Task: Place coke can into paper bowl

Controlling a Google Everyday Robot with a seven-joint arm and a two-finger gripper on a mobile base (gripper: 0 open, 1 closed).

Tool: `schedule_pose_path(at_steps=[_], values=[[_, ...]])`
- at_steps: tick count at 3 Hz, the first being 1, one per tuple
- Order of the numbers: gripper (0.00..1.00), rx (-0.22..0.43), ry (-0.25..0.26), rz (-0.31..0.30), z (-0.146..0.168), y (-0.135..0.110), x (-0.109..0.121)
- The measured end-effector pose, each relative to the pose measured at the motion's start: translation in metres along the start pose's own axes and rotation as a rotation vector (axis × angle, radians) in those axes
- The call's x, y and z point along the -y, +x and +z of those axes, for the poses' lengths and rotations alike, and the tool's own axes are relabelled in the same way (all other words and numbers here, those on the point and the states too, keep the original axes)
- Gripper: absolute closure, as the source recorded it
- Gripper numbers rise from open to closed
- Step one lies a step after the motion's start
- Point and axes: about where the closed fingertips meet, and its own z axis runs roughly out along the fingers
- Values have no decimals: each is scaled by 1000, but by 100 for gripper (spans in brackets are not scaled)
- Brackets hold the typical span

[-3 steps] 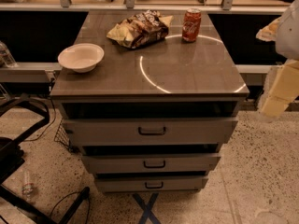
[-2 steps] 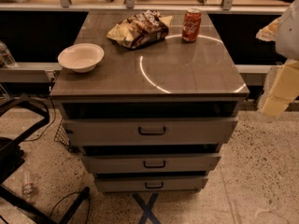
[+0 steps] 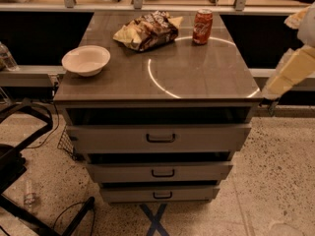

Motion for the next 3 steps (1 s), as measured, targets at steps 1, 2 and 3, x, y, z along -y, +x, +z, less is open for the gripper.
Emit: schedule_pose_path(at_steps=[1, 2, 3], values=[[0, 221, 62, 222, 36, 20, 35], [0, 411, 128, 325, 49, 23, 60], [0, 457, 203, 352, 42, 18, 80]])
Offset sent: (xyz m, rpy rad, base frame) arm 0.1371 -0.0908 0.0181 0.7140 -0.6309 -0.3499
